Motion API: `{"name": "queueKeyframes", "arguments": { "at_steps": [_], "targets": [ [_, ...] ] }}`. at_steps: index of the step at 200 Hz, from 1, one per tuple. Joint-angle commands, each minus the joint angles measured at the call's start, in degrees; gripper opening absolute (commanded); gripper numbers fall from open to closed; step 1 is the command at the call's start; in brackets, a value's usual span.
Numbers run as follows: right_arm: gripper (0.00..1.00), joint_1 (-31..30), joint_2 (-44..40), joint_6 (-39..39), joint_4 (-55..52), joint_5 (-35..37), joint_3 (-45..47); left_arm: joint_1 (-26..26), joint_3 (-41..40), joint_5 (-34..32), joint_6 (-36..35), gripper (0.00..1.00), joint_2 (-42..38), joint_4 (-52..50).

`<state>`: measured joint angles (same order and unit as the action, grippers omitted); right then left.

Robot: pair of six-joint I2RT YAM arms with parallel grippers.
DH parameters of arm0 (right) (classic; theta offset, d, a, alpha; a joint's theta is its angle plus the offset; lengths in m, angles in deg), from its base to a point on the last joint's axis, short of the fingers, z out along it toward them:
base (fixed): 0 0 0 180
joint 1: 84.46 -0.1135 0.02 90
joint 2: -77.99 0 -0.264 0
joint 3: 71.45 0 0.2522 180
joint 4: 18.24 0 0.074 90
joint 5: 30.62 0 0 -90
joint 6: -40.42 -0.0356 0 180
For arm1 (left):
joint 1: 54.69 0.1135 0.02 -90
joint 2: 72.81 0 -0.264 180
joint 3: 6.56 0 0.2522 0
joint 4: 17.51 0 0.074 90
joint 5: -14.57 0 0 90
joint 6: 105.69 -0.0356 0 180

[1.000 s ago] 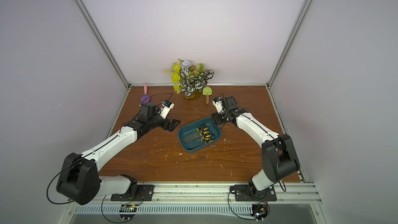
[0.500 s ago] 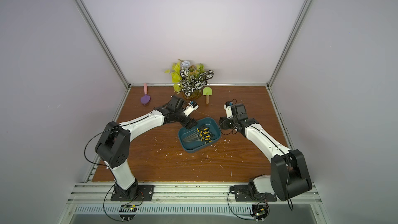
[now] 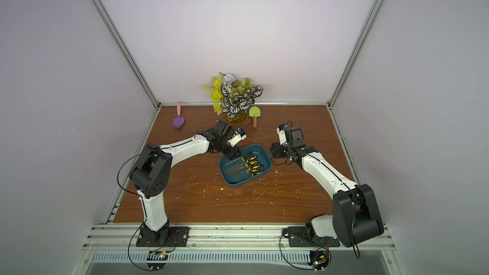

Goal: Take the file tool out of the storage box
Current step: Move the storage box to the center of the board.

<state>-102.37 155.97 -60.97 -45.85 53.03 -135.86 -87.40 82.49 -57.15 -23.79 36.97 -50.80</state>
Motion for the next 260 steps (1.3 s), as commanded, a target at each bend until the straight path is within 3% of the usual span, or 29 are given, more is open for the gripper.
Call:
{"name": "queueKeyframes", "arguments": {
  "at_steps": [1,26,44,105,154,182,228,260],
  "targets": [
    [0.63,0.2,-0.7,0.0,1.6,-0.1,0.6,-0.7,-0.2,-1.4,-0.1,0.26,-0.4,-0.8],
    [0.62,0.1,-0.5,-0.3,2.9,-1.1,1.6,-0.7,-2.4,-1.5,0.5,0.21,-2.0,0.1],
    [0.61,0.0,-0.1,-1.0,4.3,-2.1,2.3,-0.7,-4.8,-1.9,2.0,0.00,-4.2,0.9],
    [0.57,-1.9,0.4,-4.3,9.5,-3.8,4.2,0.8,-21.3,-15.6,13.4,0.00,-18.9,7.8],
    [0.56,-4.7,1.9,-6.8,13.8,-3.3,4.0,11.6,-31.8,-23.5,24.8,0.00,-31.3,8.4],
    [0.55,-6.5,3.9,-7.4,14.8,-3.3,2.7,17.3,-31.9,-23.5,24.7,0.00,-31.5,5.8],
    [0.55,-9.8,6.9,-8.3,16.2,-3.3,1.0,20.0,-27.7,-27.3,22.1,0.00,-27.2,1.3],
    [0.55,-11.4,8.7,-8.5,16.6,-3.1,0.0,24.8,-27.5,-26.0,19.7,0.00,-27.2,0.0]
  ]
}}
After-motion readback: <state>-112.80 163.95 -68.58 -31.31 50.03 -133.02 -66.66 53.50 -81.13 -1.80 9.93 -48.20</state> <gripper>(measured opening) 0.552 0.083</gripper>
